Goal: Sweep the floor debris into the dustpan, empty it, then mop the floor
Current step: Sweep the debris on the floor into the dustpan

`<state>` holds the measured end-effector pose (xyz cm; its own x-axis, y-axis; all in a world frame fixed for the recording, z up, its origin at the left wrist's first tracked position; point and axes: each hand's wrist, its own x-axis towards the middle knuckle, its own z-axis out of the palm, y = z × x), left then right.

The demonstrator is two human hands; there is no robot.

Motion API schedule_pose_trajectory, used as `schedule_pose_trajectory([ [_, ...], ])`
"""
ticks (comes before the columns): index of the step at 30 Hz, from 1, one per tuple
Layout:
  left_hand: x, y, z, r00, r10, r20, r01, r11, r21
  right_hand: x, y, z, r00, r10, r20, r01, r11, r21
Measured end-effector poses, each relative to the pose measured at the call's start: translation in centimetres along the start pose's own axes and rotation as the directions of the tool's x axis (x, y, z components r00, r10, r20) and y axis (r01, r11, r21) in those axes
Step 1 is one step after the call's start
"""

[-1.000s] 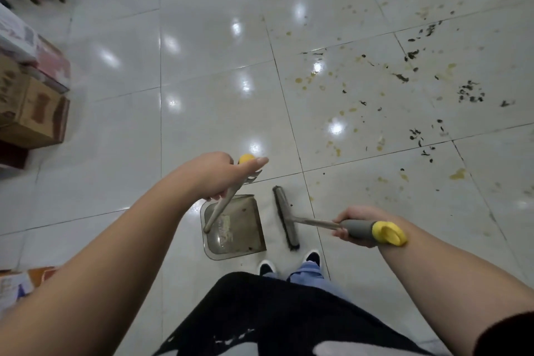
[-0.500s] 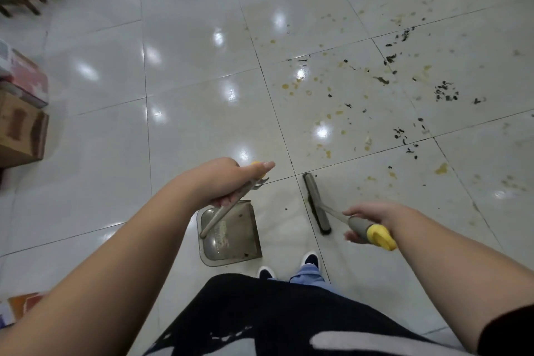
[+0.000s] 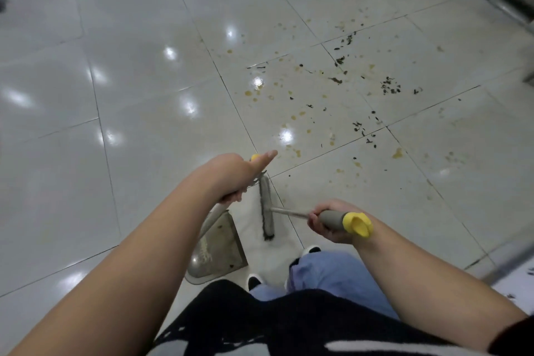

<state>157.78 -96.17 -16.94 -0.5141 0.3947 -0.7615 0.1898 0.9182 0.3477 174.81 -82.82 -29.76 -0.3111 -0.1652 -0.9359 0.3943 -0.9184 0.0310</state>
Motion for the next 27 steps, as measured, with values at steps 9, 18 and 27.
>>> schedule_pose_trajectory([
  [9, 2.8, 4.5, 0.2, 0.956, -0.049, 0.290, 0.102, 0.981, -0.168, 1.9, -6.0, -3.1, 0.995, 0.065, 0.080, -0.071, 0.995, 0.074],
  [18, 7.0, 15.8, 2.2, 0.981, -0.114, 0.159, 0.141, 0.974, -0.175, -0.7, -22.7, -10.8, 0.993, 0.096, 0.073, -0.101, 0.993, 0.059],
  [27, 10.2, 25.7, 1.9, 0.982, -0.069, 0.175, 0.097, 0.983, -0.155, -3.7, -32.1, -17.9, 0.997, 0.032, 0.075, -0.056, 0.933, 0.354],
])
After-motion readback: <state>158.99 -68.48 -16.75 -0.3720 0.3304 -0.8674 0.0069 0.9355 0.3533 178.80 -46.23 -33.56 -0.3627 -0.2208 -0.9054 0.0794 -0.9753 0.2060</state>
